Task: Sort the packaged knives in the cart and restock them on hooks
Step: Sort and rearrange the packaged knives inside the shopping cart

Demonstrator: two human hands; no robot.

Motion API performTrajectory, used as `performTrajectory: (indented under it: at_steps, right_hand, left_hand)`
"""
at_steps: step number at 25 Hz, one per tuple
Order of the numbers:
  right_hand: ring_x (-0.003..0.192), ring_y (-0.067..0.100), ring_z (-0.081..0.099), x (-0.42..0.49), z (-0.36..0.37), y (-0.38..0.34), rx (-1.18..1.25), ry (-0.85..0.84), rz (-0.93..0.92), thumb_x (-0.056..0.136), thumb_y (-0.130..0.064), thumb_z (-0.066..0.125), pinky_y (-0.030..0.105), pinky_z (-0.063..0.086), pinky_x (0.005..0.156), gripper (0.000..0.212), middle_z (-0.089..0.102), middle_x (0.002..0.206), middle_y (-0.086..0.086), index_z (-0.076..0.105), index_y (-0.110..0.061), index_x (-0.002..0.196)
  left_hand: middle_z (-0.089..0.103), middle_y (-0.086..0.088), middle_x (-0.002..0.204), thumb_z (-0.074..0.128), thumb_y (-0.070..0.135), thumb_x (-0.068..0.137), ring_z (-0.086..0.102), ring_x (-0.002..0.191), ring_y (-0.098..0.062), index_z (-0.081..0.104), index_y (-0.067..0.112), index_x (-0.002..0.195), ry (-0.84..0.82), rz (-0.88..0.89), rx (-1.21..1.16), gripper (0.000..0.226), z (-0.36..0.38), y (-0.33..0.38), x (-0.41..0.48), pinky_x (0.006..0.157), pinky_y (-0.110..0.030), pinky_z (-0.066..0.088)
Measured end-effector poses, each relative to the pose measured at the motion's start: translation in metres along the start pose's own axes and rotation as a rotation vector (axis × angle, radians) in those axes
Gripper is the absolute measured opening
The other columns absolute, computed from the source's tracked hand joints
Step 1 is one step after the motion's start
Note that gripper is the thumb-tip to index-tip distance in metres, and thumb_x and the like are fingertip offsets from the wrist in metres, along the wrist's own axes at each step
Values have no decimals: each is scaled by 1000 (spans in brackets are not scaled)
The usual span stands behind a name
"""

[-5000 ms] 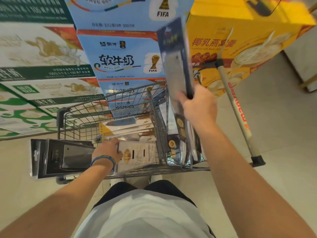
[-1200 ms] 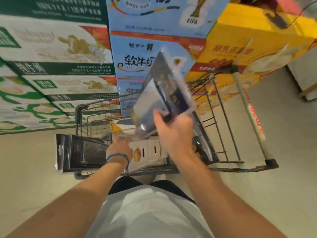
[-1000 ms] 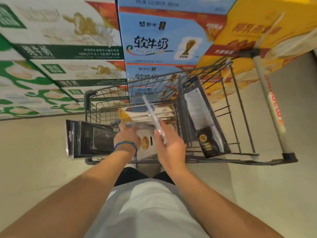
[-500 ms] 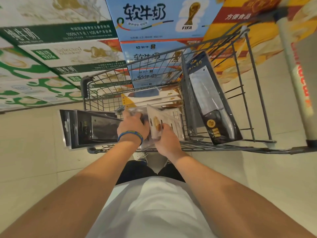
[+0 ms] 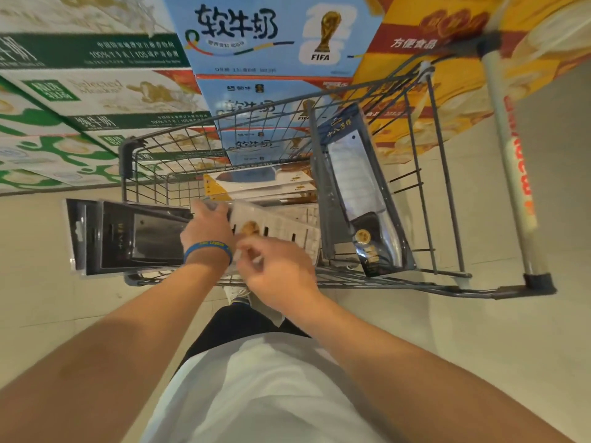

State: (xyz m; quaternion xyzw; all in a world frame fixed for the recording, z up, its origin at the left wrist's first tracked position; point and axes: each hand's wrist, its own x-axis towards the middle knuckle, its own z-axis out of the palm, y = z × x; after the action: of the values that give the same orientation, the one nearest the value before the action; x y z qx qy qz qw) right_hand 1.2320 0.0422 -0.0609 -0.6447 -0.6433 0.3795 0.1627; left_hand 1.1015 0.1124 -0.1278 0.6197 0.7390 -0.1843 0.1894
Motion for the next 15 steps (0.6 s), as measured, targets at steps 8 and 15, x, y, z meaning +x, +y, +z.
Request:
performTrajectory:
  at_steps: [8,15]
  right_hand:
    - [100,18,66,78,-142,106,8,448,450,95,-35,59,34,52,78,32,66,100,-7,62,-21,123]
    - [133,38,52,108,-119,185,-146,145,681,93,-46,69,45,48,102,80,48,153,11,29,-17,157]
  left_hand:
    - [31,-16,134,72,62,74,64,77,-36,47,28,128,-21,-69,33,68,1,10,-6,54,-34,44]
    - [38,-15,124,70,59,78,63,81,-35,47,28,124,20,-57,11,60,6,27,-25,57,-34,46]
